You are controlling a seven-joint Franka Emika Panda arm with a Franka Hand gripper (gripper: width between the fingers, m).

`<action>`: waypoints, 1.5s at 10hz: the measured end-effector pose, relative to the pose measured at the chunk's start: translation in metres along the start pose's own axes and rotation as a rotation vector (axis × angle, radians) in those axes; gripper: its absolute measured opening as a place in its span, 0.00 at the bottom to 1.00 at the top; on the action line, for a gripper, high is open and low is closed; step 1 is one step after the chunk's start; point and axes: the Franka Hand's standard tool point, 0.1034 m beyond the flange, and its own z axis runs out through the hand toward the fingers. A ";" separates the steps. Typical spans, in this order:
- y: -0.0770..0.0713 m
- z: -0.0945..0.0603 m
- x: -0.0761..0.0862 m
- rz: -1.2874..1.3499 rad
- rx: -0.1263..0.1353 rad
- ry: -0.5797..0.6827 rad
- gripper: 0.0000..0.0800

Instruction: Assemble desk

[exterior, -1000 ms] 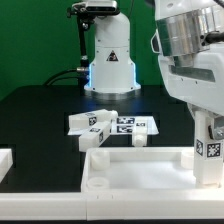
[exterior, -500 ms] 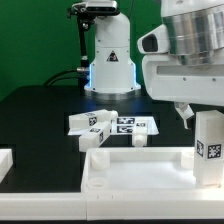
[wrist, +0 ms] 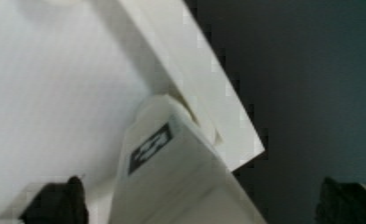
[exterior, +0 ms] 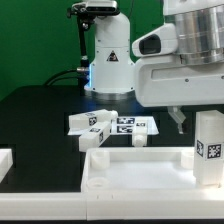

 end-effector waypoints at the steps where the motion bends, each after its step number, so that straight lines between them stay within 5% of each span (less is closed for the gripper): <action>1: -0.003 0.002 -0.002 -0.174 -0.033 0.001 0.81; 3: -0.004 0.003 -0.003 -0.149 -0.030 -0.002 0.78; 5: -0.004 0.003 -0.003 -0.084 -0.027 -0.002 0.45; 7: 0.004 0.001 0.000 0.124 -0.036 -0.004 0.36; 9: -0.001 0.002 -0.003 0.378 -0.048 0.006 0.36; 11: 0.003 0.005 -0.005 0.834 0.032 0.043 0.36; 15: -0.001 0.006 -0.008 1.102 0.053 0.012 0.36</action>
Offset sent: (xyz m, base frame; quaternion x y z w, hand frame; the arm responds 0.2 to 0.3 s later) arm 0.0000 0.0000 0.0000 0.0000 0.0000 0.0000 1.0000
